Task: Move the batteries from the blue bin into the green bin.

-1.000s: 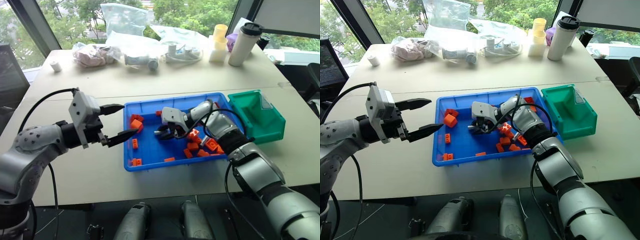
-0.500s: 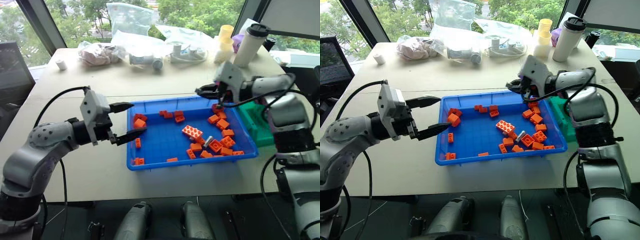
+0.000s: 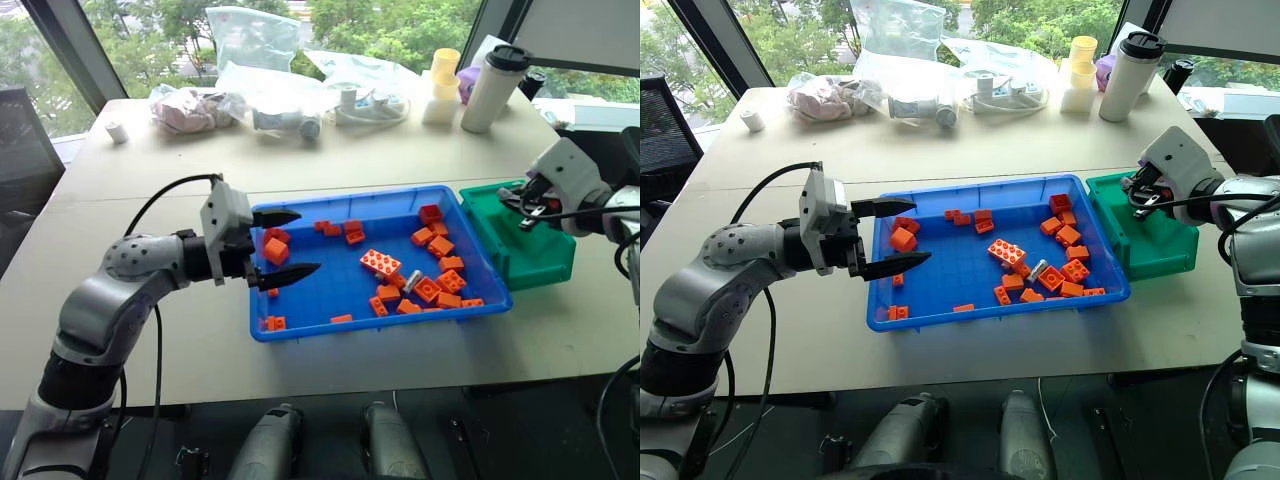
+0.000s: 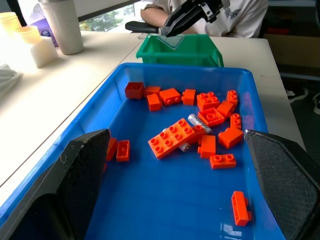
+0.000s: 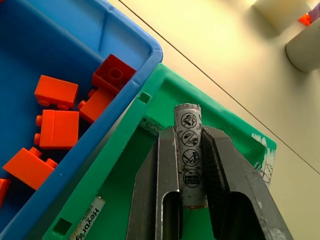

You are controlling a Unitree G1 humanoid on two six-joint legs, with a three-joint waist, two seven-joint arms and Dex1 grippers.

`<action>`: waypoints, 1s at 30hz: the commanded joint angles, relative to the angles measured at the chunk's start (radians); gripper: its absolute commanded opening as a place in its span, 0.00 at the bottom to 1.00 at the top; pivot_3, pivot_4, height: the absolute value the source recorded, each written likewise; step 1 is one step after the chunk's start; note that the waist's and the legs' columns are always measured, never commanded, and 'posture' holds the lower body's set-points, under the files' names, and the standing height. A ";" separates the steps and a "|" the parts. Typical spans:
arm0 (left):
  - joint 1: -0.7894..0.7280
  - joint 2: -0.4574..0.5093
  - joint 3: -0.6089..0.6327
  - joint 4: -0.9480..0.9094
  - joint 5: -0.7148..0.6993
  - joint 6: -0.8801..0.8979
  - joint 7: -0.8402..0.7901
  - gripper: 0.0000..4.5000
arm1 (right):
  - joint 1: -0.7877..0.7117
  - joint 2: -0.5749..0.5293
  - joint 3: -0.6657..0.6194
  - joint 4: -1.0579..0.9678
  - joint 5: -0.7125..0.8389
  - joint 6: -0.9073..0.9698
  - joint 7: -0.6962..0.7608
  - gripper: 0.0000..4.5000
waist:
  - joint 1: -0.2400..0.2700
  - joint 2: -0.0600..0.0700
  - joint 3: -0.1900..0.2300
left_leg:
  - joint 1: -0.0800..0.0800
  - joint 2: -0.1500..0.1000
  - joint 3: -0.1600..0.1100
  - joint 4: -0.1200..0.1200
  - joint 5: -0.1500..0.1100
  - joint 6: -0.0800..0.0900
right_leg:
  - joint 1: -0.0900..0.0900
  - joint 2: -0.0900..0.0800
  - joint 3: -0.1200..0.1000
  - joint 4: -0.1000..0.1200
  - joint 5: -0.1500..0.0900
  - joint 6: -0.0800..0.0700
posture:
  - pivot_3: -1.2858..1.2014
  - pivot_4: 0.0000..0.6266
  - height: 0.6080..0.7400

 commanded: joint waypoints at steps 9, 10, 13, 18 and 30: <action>-0.010 0.003 0.018 -0.019 0.010 -0.014 -0.013 1.00 | -0.041 -0.030 -0.035 -0.132 0.069 0.036 0.003 0.99 | -0.006 0.000 0.000 | 0.000 0.000 0.000 0.000 0.000 0.000 | 0.000 0.000 0.000 0.000 0.000 0.000 | 0.52 0.24 1.00; -0.010 0.003 0.019 -0.019 0.010 -0.014 -0.013 1.00 | -0.049 -0.023 -0.038 -0.162 0.099 0.055 0.019 0.99 | -0.007 0.000 0.000 | 0.000 0.000 0.000 0.000 0.000 0.000 | 0.000 0.000 0.000 0.000 0.000 0.000 | 0.52 0.24 1.00; -0.010 0.004 0.020 -0.019 0.011 -0.013 -0.011 1.00 | -0.032 0.016 -0.015 -0.318 0.226 0.145 0.077 0.99 | -0.008 0.000 0.000 | 0.000 0.001 -0.001 0.000 0.000 0.000 | 0.000 0.000 0.000 0.000 0.000 0.000 | 0.52 0.24 1.00; -0.015 0.004 0.020 -0.015 0.012 -0.013 -0.010 1.00 | 0.037 0.077 0.102 -0.490 0.307 0.246 0.075 0.99 | -0.003 0.000 0.000 | 0.000 0.000 -0.001 0.001 -0.002 0.004 | 0.001 0.000 -0.001 0.000 0.000 0.000 | 0.52 0.24 1.00; 0.012 0.019 0.033 -0.043 0.017 0.001 0.008 1.00 | -0.031 0.239 0.325 -0.325 0.227 0.301 -0.080 0.99 | -0.006 -0.001 0.000 | 0.000 -0.001 -0.002 0.002 0.000 0.001 | 0.001 0.000 -0.001 0.000 0.000 0.000 | 0.52 0.24 1.00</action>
